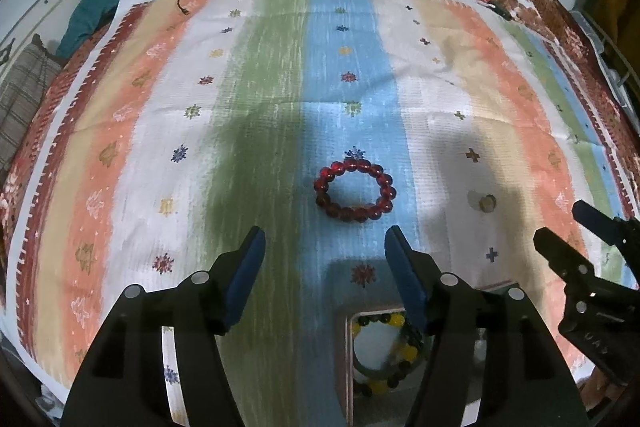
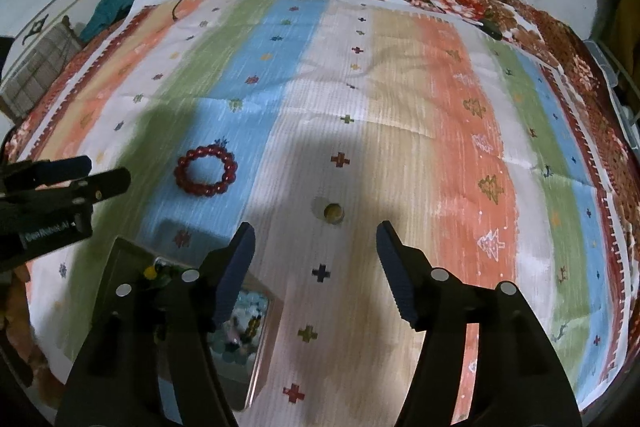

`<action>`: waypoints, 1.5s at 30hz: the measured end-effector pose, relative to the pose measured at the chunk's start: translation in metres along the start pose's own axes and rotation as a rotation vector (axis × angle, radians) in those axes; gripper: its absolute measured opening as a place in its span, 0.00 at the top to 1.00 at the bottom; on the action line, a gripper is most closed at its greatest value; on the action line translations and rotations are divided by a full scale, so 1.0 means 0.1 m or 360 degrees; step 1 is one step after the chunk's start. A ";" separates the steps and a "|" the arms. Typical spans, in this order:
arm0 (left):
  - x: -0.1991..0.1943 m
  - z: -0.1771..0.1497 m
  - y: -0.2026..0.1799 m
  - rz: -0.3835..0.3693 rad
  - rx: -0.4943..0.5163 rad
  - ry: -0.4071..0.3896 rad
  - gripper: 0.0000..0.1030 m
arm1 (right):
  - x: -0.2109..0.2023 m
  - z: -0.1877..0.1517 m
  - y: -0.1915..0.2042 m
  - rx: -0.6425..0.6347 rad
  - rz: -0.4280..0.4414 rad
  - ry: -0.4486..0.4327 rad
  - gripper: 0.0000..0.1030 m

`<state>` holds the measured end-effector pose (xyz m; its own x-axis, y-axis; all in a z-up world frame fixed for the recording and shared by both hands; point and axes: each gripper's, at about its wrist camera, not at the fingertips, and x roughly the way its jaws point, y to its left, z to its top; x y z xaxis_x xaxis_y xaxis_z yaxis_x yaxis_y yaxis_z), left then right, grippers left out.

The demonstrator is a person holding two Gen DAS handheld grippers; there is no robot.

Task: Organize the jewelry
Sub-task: 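Move both open tools toward the red bead bracelet and brass bead, then grasp the red bead bracelet with the left tool while the right grasps the brass bead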

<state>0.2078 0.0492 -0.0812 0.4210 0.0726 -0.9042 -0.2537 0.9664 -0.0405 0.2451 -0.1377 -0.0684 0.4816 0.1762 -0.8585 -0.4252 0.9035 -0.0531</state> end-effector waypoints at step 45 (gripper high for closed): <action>1.10 0.39 0.08 -0.0049 0.0078 0.0275 0.60 | 1.11 0.20 -0.18 0.0060 0.0070 0.0351 0.47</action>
<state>0.2856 0.0744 -0.1642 0.2711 0.0033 -0.9625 -0.1985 0.9787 -0.0526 0.3213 -0.1265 -0.1521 0.2820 0.1299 -0.9506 -0.4113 0.9115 0.0026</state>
